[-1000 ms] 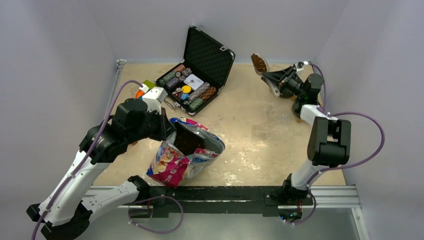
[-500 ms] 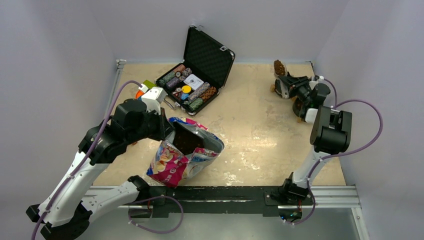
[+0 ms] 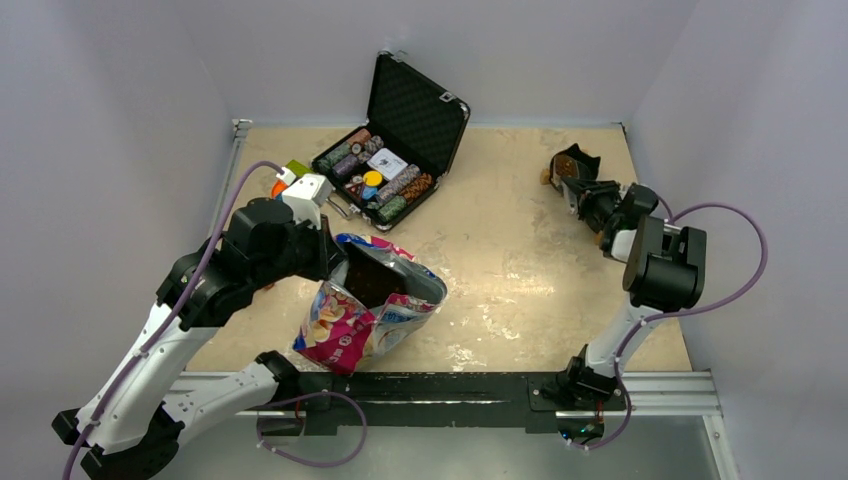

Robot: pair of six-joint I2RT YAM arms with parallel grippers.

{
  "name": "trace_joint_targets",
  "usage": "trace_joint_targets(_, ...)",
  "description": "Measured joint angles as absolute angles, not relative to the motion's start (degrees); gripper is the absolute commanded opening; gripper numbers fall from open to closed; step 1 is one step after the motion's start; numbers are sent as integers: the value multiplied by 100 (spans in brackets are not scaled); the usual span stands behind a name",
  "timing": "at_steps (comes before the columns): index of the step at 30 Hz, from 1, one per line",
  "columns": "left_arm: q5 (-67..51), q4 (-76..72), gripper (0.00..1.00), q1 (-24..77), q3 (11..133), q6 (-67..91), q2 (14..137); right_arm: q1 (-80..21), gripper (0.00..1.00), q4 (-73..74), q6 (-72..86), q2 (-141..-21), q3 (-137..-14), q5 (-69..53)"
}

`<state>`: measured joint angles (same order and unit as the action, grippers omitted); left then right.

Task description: Serve the pet food

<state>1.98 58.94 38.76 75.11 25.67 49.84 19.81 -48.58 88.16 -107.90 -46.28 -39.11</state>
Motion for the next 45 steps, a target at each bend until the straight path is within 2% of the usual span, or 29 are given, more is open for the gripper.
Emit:
trace_joint_targets(11, 202, 5894, 0, 3876, 7511, 2526, 4984, 1984, 0, -2425, 8538, -10204, -5081, -3505)
trace_joint_targets(21, 200, 5894, 0, 3876, 7511, 2532, 4984, 1984, 0, 1007, 8344, -10294, -7026, -3225)
trace_joint_targets(30, 202, 5894, 0, 3876, 7509, 2604, 4991, 1984, 0, 3363, 8364, -10895, -8676, -2976)
trace_joint_targets(40, 196, 5885, 0, 3876, 7511, 2781, 5015, 1990, 0, 4569, 8482, -11032, -9627, -2790)
trace_joint_targets(45, 198, 5885, 0, 3876, 7511, 2803, 5024, 2023, 0, 4639, 8440, -11028, -9939, -2755)
